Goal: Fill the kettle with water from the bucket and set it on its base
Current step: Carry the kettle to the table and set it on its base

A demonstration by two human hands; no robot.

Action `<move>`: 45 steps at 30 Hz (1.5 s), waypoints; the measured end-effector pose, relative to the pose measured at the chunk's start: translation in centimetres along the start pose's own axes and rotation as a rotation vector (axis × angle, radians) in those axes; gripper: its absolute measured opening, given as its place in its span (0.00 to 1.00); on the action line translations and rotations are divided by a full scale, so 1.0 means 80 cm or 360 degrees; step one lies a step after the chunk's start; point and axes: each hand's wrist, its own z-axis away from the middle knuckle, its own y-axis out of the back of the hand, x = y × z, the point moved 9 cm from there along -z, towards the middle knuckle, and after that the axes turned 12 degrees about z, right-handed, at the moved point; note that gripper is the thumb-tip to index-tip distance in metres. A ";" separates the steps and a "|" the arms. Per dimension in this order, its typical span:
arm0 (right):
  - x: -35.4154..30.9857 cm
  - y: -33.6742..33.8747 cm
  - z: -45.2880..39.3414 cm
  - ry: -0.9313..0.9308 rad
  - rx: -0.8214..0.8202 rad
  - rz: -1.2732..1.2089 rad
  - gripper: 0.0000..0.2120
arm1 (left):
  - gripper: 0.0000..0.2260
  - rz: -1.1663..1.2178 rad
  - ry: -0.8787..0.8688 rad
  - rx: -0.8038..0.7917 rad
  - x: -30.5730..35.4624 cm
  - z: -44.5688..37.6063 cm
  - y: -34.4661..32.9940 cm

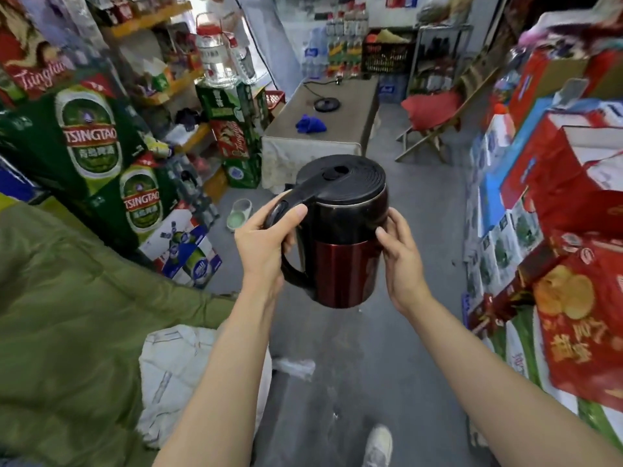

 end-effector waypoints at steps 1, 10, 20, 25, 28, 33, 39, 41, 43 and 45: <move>0.000 0.009 -0.020 -0.0009 0.0003 -0.0002 0.22 | 0.11 0.0005 0.0013 -0.0008 -0.011 -0.016 -0.015; -0.013 0.079 -0.210 -0.0028 0.0037 0.0089 0.22 | 0.14 0.0049 0.0034 -0.0040 -0.101 -0.166 -0.136; 0.006 0.125 -0.441 -0.0119 0.0075 0.0110 0.18 | 0.16 0.0047 0.0101 -0.0072 -0.211 -0.372 -0.245; 0.015 0.146 -0.558 -0.0202 0.0154 0.0067 0.21 | 0.13 0.0101 0.0159 -0.0067 -0.261 -0.474 -0.298; 0.018 0.162 -0.628 -0.0222 0.0173 0.0052 0.21 | 0.18 0.0096 0.0155 -0.0074 -0.292 -0.532 -0.331; 0.032 0.183 -0.754 -0.0262 0.0132 0.0045 0.21 | 0.18 0.0077 0.0111 -0.0025 -0.345 -0.625 -0.378; 0.049 0.205 -0.910 -0.0308 0.0018 0.0011 0.22 | 0.17 0.0005 0.0045 0.0117 -0.399 -0.731 -0.434; 0.052 0.207 -0.962 -0.0318 -0.0031 0.0000 0.23 | 0.16 0.0020 0.0025 0.0172 -0.416 -0.767 -0.447; 0.057 0.204 -1.011 -0.0331 -0.0090 -0.0008 0.22 | 0.15 0.0043 -0.0002 0.0225 -0.430 -0.800 -0.457; 0.063 0.197 -1.056 -0.0353 -0.0131 -0.0010 0.21 | 0.15 0.0065 -0.0017 0.0267 -0.441 -0.835 -0.466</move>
